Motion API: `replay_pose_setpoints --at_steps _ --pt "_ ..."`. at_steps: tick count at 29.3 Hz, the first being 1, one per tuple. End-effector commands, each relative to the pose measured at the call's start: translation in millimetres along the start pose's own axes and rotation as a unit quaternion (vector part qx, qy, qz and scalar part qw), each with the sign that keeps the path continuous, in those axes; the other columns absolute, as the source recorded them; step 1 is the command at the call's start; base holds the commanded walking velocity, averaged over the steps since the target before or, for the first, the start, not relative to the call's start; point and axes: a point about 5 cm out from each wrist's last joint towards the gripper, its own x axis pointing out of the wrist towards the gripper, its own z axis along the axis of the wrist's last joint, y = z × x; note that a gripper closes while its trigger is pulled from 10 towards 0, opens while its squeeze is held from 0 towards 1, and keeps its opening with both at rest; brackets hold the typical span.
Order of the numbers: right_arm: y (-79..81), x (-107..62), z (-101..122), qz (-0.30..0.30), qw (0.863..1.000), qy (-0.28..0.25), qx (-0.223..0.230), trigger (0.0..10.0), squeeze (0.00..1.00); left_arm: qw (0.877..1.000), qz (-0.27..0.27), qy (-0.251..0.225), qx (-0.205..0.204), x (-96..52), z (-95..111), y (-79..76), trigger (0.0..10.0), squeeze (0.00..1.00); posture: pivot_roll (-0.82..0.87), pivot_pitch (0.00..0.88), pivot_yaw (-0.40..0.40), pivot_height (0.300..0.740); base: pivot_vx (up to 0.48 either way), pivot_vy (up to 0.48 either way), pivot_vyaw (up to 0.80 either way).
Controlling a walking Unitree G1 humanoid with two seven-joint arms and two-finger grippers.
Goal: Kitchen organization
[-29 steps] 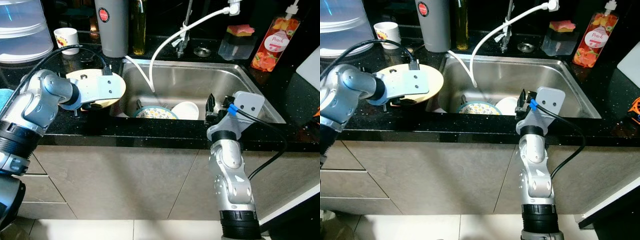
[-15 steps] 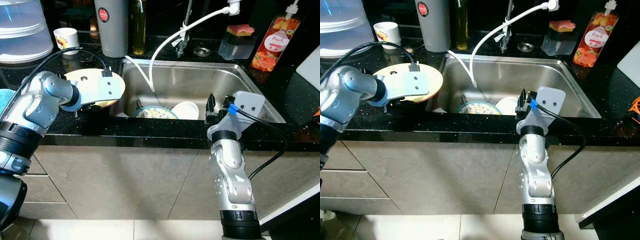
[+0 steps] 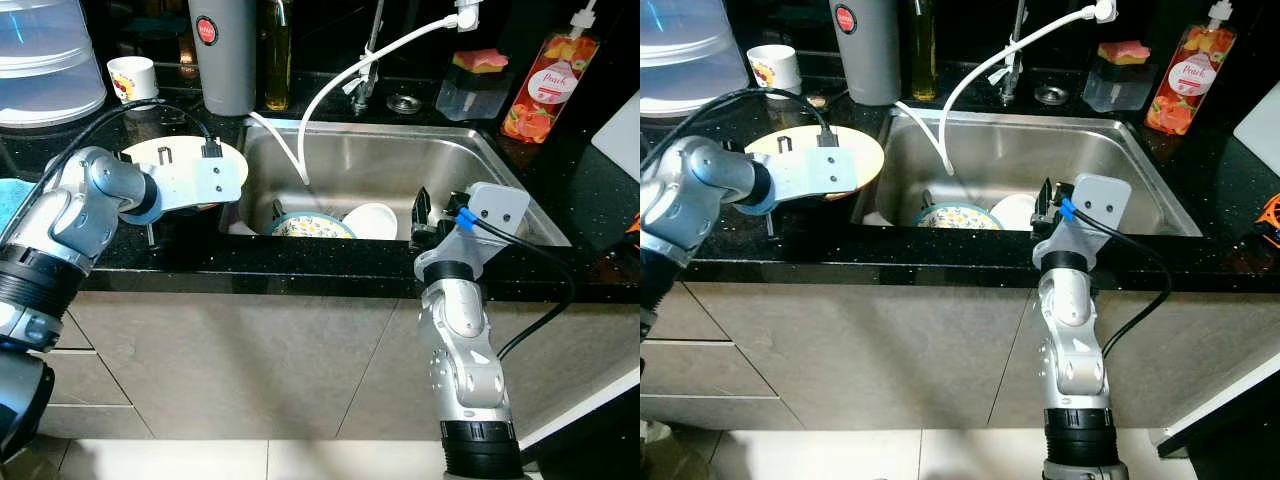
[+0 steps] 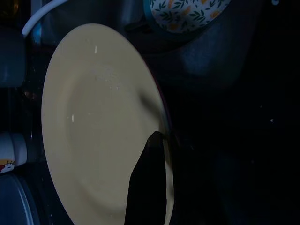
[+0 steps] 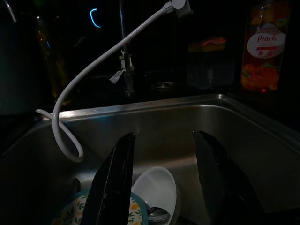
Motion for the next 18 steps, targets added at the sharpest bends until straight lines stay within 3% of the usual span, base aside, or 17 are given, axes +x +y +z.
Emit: replay_pose_setpoints --at_steps 1,6,10,14,17,18 --pt "1.0 1.5 1 0.006 1.000 0.001 -0.001 10.0 0.00 1.000 -0.013 0.001 -0.004 4.4 0 -4.2 0.0 0.00 0.25 0.024 -0.042 0.740 0.000 0.000 0.00" --pt "1.2 2.0 1 0.007 1.000 0.001 -0.001 10.0 0.00 0.999 -0.022 -0.020 -0.017 4.2 4 -5.8 0.0 0.00 0.25 0.025 -0.043 0.740 0.000 0.000 0.00" --pt "1.1 2.1 1 0.007 1.000 0.001 -0.001 10.0 0.00 1.000 0.007 -0.007 -0.006 1.6 2 0.8 0.0 0.00 0.25 0.029 -0.043 0.740 0.000 0.000 0.00" --pt "0.4 1.5 1 0.006 1.000 0.003 -0.002 10.0 0.00 0.997 0.070 0.007 0.020 -7.4 2 17.9 0.0 0.00 0.25 0.034 -0.044 0.740 0.000 0.000 0.00" --pt "0.9 1.3 0 0.007 1.000 0.004 -0.002 10.0 0.00 0.994 0.102 -0.015 0.042 -14.7 13 25.7 0.0 0.00 0.25 0.035 -0.044 0.740 0.000 0.000 0.00" --pt "1.2 1.5 0 0.007 1.000 0.004 -0.001 10.0 0.00 0.992 0.111 -0.020 0.048 -16.2 16 27.4 2.7 0.00 0.25 0.035 -0.044 0.740 0.000 0.000 0.00"
